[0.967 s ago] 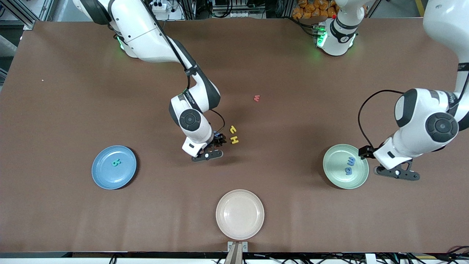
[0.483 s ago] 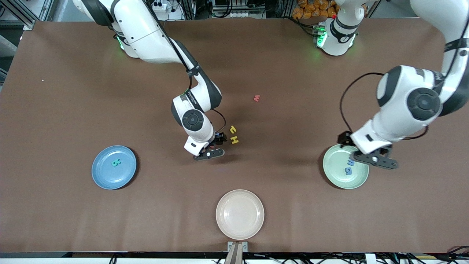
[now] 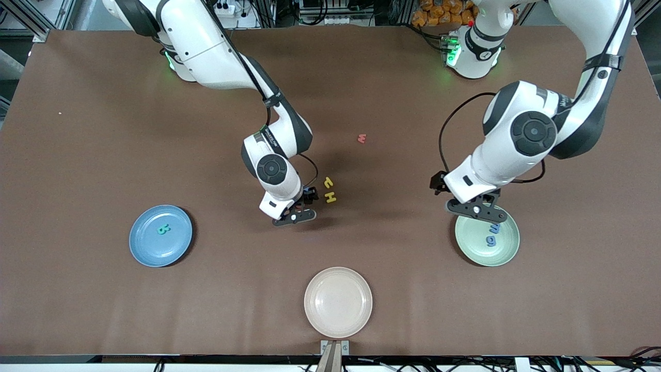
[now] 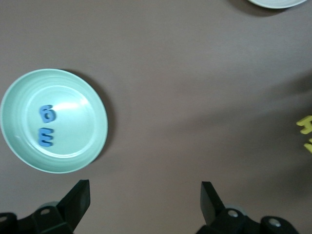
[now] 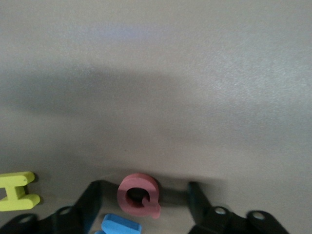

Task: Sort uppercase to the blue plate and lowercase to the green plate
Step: 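Drop the m on the green plate while the right gripper places the Q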

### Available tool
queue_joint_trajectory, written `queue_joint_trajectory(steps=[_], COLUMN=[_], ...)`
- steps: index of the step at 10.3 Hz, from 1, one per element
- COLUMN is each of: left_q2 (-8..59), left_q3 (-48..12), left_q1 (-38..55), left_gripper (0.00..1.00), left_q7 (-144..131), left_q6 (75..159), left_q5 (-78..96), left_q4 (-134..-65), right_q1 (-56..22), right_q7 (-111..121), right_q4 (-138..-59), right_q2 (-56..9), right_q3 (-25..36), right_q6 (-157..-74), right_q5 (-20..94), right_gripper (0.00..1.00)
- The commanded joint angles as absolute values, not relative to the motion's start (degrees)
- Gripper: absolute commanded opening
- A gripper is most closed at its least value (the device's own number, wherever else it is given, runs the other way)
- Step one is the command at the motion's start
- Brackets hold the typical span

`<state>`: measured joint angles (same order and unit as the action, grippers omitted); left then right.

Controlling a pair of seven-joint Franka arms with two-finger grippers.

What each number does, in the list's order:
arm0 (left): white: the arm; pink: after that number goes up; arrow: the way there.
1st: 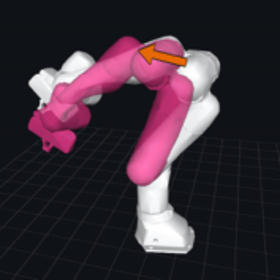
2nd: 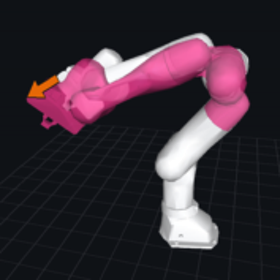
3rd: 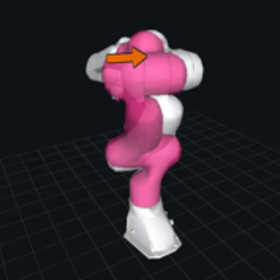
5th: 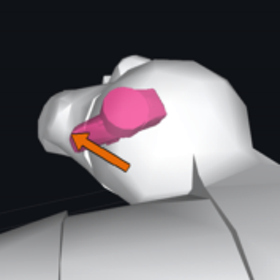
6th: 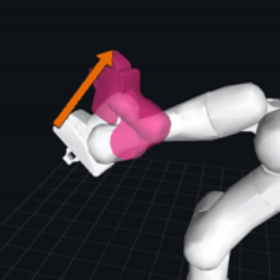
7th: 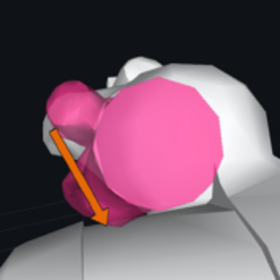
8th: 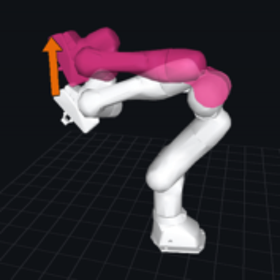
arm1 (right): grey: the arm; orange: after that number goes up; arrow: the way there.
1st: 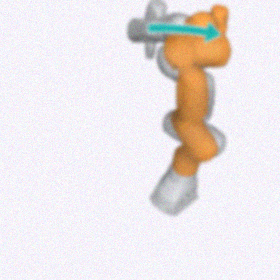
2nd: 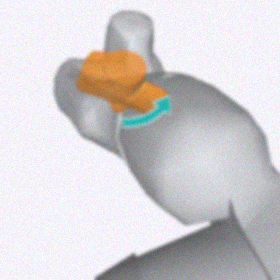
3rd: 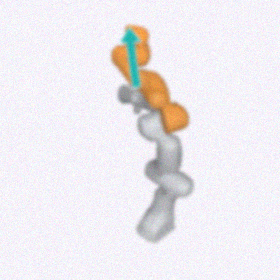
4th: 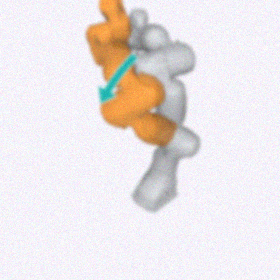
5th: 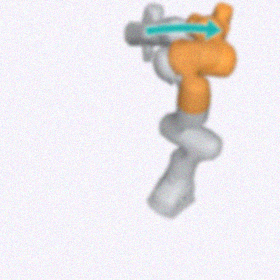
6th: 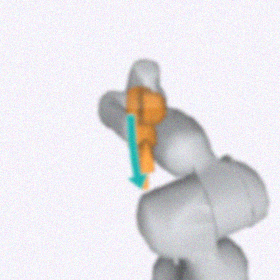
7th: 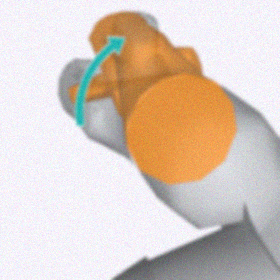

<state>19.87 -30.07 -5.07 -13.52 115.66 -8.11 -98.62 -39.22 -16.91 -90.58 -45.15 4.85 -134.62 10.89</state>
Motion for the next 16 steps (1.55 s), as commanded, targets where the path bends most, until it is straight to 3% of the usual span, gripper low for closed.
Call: queue_joint_trajectory(steps=[1, 5, 9, 11, 14, 15, 16], left_q2=[19.2, 17.6, 20.7, 23.7, 29.0, 31.4, 34.2], left_q3=[-30.2, -32.0, -35.1, -35.2, -34.3, -31.1, -26.8], left_q1=[-3.4, -3.4, 0.9, 5.9, 13.2, 17.3, 22.4], left_gripper=[1.00, 1.00, 1.00, 1.00, 1.00, 1.00, 1.00], left_q7=[-17.1, -17.8, -22.1, -22.2, -30.3, -34.6, -42.9], left_q6=[115.1, 115.0, 116.2, 121.4, 130.0, 132.1, 132.1], left_q5=[-5.5, -3.2, -2.2, -3.3, -4.1, -5.5, -5.6], left_q4=[-98.9, -98.8, -98.6, -98.7, -98.2, -96.6, -93.7], right_q1=[-39.8, -38.0, -36.7, -35.7, -28.0, -27.2, -27.2], right_q7=[-17.3, -16.7, -1.5, 6.9, 20.3, 22.4, 22.6], right_q4=[-91.4, -90.8, -88.7, -88.9, -88.7, -88.7, -88.7], right_q2=[-44.7, -43.0, -39.6, -39.2, -39.5, -39.5, -39.6], right_q3=[5.0, 6.3, 21.1, 27.0, 27.1, 27.1, 27.1], right_q6=[-134.6, -132.4, -121.9, -119.5, -120.2, -120.2, -120.2], right_q5=[11.4, 11.2, 11.5, 11.9, 12.0, 12.1, 12.0], right_gripper=[0.00, 0.00, 0.00, 0.00, 0.00, 0.00, 0.30])
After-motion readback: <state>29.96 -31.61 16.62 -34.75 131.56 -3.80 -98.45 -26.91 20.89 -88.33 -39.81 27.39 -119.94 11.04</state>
